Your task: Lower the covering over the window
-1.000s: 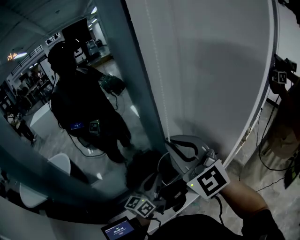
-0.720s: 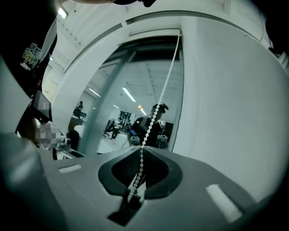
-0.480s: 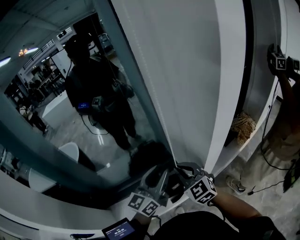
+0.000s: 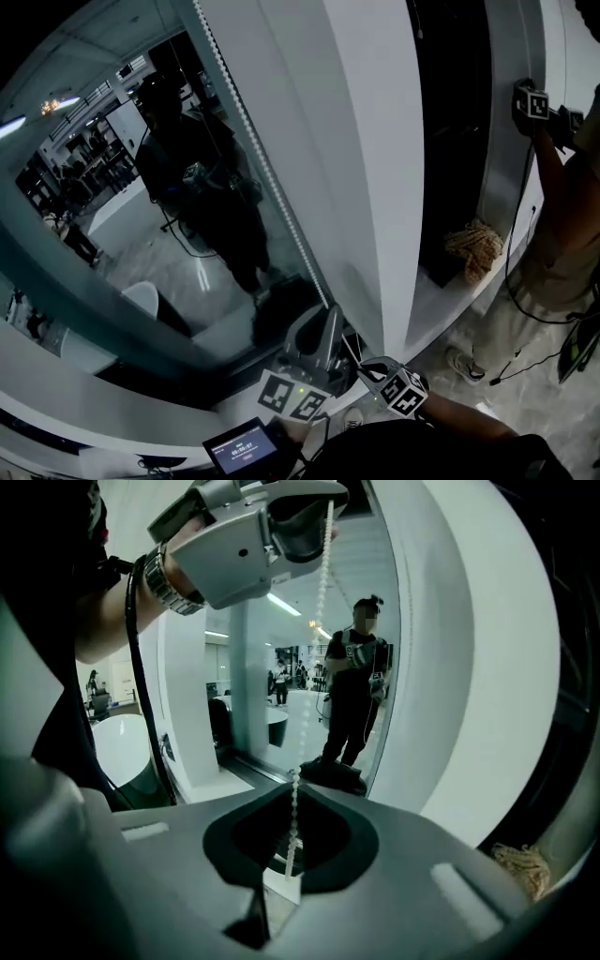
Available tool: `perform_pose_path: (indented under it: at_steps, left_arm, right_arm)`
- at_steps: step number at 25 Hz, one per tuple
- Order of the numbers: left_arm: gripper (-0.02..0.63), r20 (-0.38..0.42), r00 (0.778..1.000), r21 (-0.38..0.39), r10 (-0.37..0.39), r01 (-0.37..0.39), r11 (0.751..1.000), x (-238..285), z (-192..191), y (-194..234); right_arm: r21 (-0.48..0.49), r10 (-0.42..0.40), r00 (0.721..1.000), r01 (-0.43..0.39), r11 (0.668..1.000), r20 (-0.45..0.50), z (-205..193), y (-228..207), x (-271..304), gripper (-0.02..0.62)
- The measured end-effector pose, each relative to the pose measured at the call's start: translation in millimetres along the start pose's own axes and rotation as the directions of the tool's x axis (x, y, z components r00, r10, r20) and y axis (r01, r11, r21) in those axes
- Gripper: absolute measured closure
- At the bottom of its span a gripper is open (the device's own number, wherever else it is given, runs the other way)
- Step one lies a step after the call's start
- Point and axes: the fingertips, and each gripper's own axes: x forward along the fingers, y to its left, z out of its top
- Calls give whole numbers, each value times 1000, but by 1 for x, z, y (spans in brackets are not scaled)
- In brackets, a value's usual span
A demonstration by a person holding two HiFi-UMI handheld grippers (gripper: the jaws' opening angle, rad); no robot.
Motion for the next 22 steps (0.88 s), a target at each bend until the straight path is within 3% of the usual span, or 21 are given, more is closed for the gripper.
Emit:
perform_pose_path:
  at_steps: [4,8,10,12,14,16,19,22]
  left_arm:
    - [594,-52,998,-39,23,-25,999,-11,-8,11]
    - [594,-179,978,-58,108,-120,991,-41,-73,3]
    - [594,-251,956,-69,150,-172,983,-63,-109,2]
    - [592,-330,927,-83,177,-215,973,-85,-144,1]
    - [592,-390,901,-104,191,-249,963,-107,-177,-1]
    - [592,-424,884,-124,198,-273,954,-127,-203,-9]
    - [592,-455,874,-135,171,-257,957,-145,-215,-37]
    - [592,-461,877,-136,133,-217,967,-152,-212,-57]
  right_arm:
    - [88,34,999,-30,996,-40,-13,7,1,580]
    - [162,35,993,-17,987,-111,-82,18,-25,569]
    - [273,11,1000,-5,962,-21,-84,13,-42,514]
    - [378,-32,988,-28,925,152,-51,-2,-63,494]
    - [409,-74,943,-69,910,324,4,-20,-88,494]
    - [384,-83,882,-117,916,465,69,-32,-114,494]
    - [272,-35,775,-179,946,630,172,-33,-155,492]
    - [127,58,672,-222,967,738,258,-18,-192,477]
